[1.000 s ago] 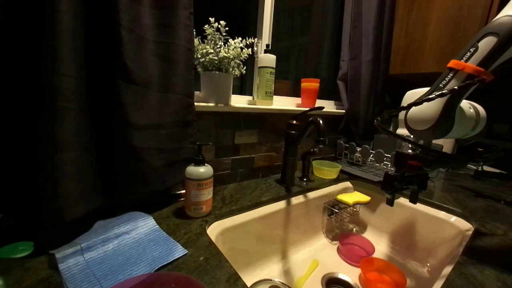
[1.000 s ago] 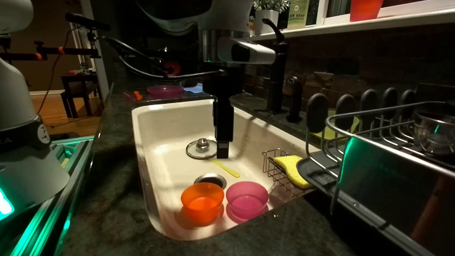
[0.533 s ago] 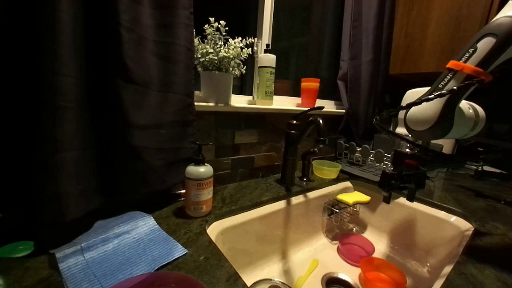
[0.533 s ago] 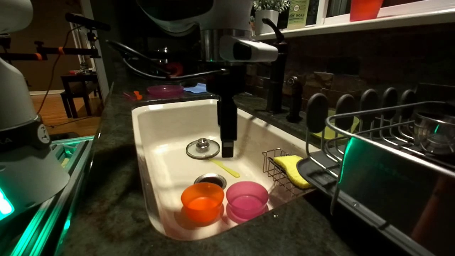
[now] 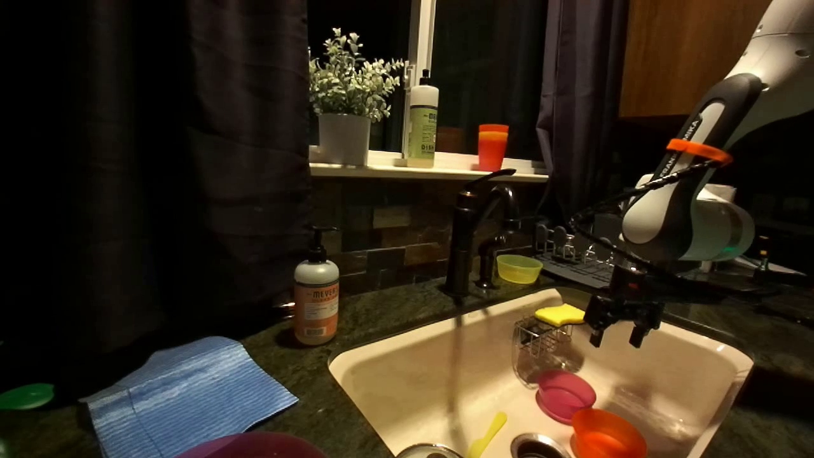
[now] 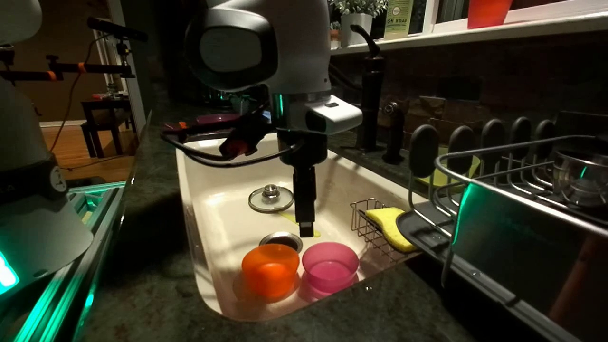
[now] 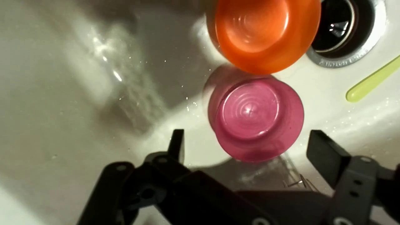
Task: Put the bowl in the dish tray
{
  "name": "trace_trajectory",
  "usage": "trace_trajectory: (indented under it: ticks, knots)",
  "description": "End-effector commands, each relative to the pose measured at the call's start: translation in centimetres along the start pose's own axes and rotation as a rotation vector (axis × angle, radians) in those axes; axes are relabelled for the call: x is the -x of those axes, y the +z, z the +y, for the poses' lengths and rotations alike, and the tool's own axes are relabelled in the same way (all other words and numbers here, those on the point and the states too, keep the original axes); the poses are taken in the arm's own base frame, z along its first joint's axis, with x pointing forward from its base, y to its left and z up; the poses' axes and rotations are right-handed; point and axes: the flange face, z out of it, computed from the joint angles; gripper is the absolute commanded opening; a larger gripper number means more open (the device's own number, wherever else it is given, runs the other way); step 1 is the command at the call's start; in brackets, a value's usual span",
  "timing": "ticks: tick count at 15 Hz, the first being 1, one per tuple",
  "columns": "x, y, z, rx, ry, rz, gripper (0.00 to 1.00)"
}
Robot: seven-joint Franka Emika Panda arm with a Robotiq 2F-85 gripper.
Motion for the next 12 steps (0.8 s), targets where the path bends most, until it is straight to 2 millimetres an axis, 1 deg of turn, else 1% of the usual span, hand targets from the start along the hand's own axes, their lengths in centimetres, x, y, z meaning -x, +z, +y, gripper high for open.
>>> trace_trajectory:
  ticks: [1, 7, 12]
  knots:
    - [-0.3, 3.6, -0.1, 0.006, -0.014, -0.001, 1.00]
    - [-1.5, 8.5, 0.2, 0.012, -0.073, 0.027, 1.00]
    - [-3.2, 11.4, 0.8, 0.021, -0.090, 0.051, 1.00]
